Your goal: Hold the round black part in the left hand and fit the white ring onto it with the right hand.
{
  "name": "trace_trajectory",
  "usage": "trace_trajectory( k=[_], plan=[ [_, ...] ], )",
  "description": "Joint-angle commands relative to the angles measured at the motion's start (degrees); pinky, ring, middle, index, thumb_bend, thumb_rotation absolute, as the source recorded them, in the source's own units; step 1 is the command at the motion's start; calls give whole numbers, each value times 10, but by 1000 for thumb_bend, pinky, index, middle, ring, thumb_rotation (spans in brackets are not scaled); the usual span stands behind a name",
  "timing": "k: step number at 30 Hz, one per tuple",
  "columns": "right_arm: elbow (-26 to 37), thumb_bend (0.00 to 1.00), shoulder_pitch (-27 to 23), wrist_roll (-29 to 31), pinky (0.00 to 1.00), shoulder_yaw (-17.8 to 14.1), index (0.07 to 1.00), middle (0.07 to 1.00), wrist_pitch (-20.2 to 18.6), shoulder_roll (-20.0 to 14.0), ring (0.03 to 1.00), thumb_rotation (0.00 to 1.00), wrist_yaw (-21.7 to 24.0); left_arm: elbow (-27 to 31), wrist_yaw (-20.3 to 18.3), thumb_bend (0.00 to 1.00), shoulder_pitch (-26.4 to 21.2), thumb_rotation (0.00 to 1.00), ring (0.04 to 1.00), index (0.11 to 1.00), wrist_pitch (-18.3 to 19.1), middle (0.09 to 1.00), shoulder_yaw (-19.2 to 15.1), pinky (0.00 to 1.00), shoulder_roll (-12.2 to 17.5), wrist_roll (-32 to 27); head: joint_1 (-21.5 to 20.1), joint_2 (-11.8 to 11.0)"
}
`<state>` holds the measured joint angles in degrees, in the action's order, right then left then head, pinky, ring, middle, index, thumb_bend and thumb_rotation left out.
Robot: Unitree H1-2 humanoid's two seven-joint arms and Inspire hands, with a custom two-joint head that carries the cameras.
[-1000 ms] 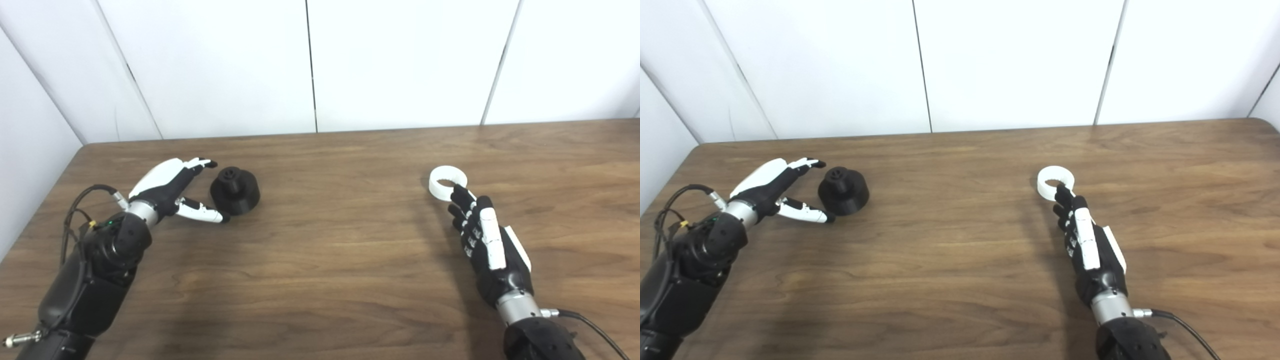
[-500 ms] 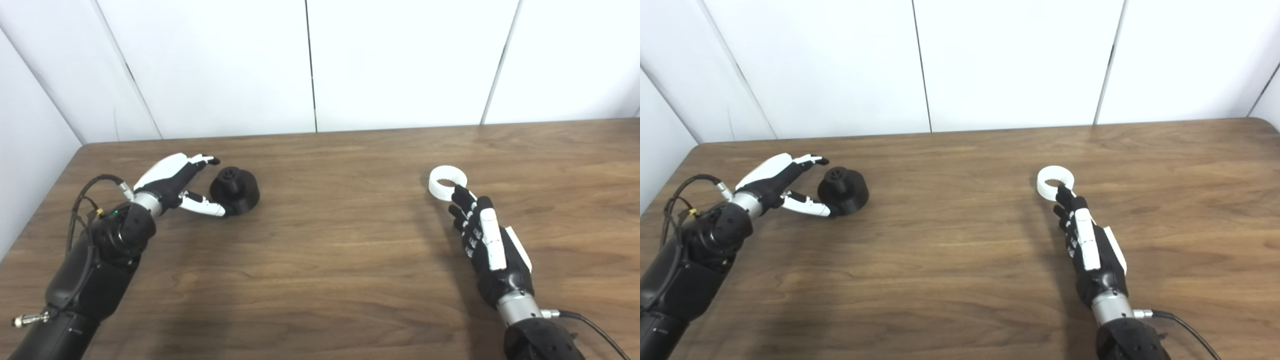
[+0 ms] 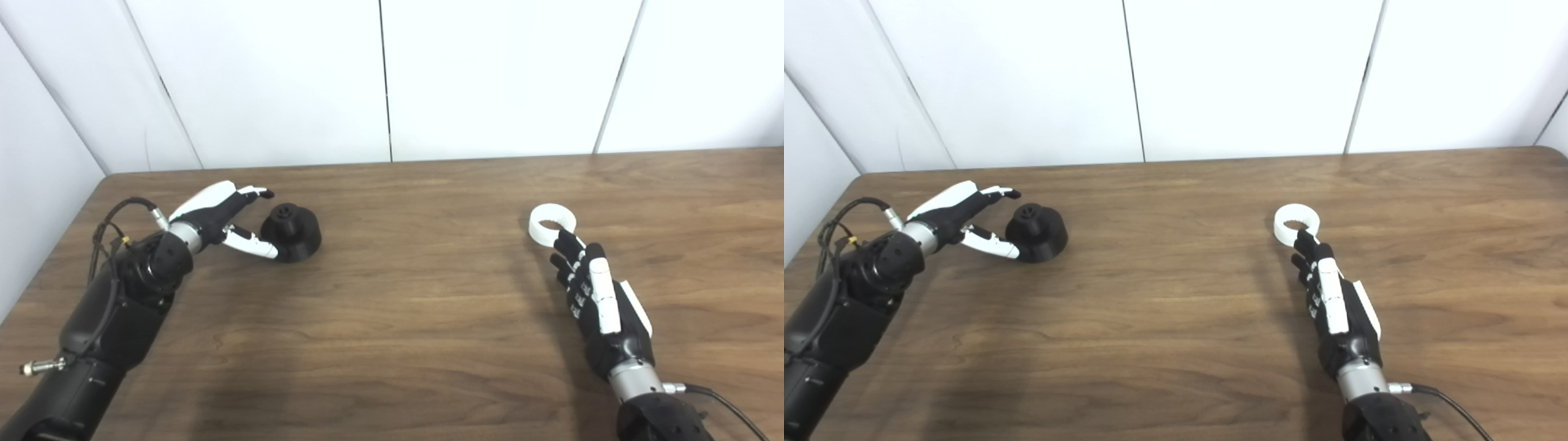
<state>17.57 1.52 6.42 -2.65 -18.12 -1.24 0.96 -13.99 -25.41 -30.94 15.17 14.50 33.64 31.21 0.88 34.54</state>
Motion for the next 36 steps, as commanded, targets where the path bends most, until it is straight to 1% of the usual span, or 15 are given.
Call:
trace_trajectory(
  k=[1, 6, 9, 17, 21, 27, 36],
  plan=[
    [25, 553, -2, 5, 1000, -2, 923, 946, 23, 9, 954, 1000, -3, 1, 0, 1000, -37, 311, 1000, 900, -2, 1000, -8, 1000, 14, -5, 0, 1],
    [25, 548, -2, 4, 1000, -2, 927, 948, 24, 7, 954, 1000, -3, 0, -8, 1000, -41, 291, 1000, 888, 5, 1000, -9, 1000, 10, -12, 0, 2],
    [25, 549, -2, 5, 1000, -3, 924, 947, 25, 8, 954, 1000, -5, -3, -10, 1000, -43, 277, 1000, 885, 1, 996, -10, 1000, 8, -16, 0, 2],
    [24, 550, -2, 6, 1000, -5, 924, 946, 26, 6, 951, 1000, -4, 1, -17, 1000, -45, 259, 1000, 885, 13, 1000, -4, 1000, 3, -15, -3, 3],
    [24, 562, -4, 5, 1000, -6, 921, 943, 25, 5, 952, 1000, -6, 3, -21, 1000, -48, 265, 1000, 895, 15, 1000, 7, 1000, 2, -9, -3, 2],
    [26, 563, -6, 7, 1000, -8, 922, 947, 22, 3, 957, 1000, -6, -1, -17, 1000, -48, 256, 1000, 897, 22, 1000, 8, 1000, -5, -15, -4, 3],
    [25, 563, -7, 7, 1000, -7, 922, 945, 22, 2, 956, 1000, -4, 0, -9, 1000, -45, 267, 1000, 901, 16, 1000, 10, 1000, -6, -9, -5, 3]
  ],
)
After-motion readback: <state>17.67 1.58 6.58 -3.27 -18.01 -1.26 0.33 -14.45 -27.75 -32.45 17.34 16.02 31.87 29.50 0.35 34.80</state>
